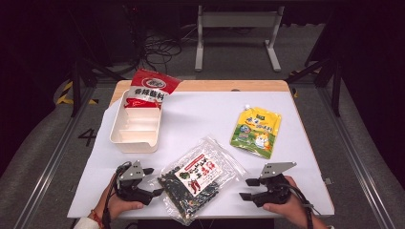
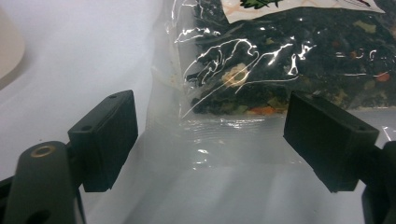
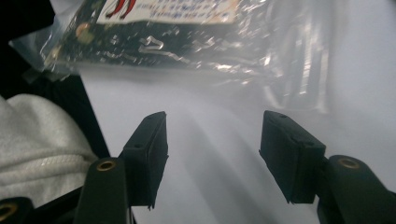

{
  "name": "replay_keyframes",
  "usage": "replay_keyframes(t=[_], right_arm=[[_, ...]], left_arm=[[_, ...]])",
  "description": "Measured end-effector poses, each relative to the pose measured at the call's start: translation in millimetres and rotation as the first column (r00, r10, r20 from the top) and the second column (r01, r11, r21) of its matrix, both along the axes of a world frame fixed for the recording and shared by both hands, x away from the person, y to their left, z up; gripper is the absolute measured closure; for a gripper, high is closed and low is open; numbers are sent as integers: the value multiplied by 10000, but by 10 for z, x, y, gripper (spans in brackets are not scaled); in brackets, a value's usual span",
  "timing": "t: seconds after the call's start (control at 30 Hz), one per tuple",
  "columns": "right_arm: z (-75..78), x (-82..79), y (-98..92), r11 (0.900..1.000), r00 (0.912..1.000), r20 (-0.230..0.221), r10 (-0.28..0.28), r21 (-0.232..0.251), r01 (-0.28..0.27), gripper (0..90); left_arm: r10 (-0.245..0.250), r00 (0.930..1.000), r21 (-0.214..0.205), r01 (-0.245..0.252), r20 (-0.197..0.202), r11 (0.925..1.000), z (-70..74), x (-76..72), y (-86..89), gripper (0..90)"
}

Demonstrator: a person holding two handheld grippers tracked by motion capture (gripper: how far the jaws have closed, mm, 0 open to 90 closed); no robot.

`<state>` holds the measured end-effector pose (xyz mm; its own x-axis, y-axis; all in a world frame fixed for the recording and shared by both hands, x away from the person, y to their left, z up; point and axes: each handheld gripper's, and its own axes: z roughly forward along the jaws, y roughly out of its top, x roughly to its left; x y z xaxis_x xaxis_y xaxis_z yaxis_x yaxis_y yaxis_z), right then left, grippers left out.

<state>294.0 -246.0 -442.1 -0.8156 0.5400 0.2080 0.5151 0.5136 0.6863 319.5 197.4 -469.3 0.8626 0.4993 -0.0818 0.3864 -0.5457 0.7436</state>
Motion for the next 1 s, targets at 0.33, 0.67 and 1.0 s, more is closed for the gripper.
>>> replay_keyframes(t=[0.33, 0.67, 1.0], right_arm=[[-61, 95, 203, 9999, 9967, -815, 9, -146, -21, 365], [-95, 342, 448, 9970, 9942, -893, -601, 432, 641, 207], [-97, 547, 827, 9717, 9935, -1119, -209, 2317, 465, 310]], left_arm=[[-603, 9973, 131, 609, -419, 9981, -7, -31, -97, 187], [-677, 9951, -3, 679, -715, 9977, 1, -43, -140, 176], [-722, 9939, -155, 711, -834, 9973, 1, -44, -225, 180]])
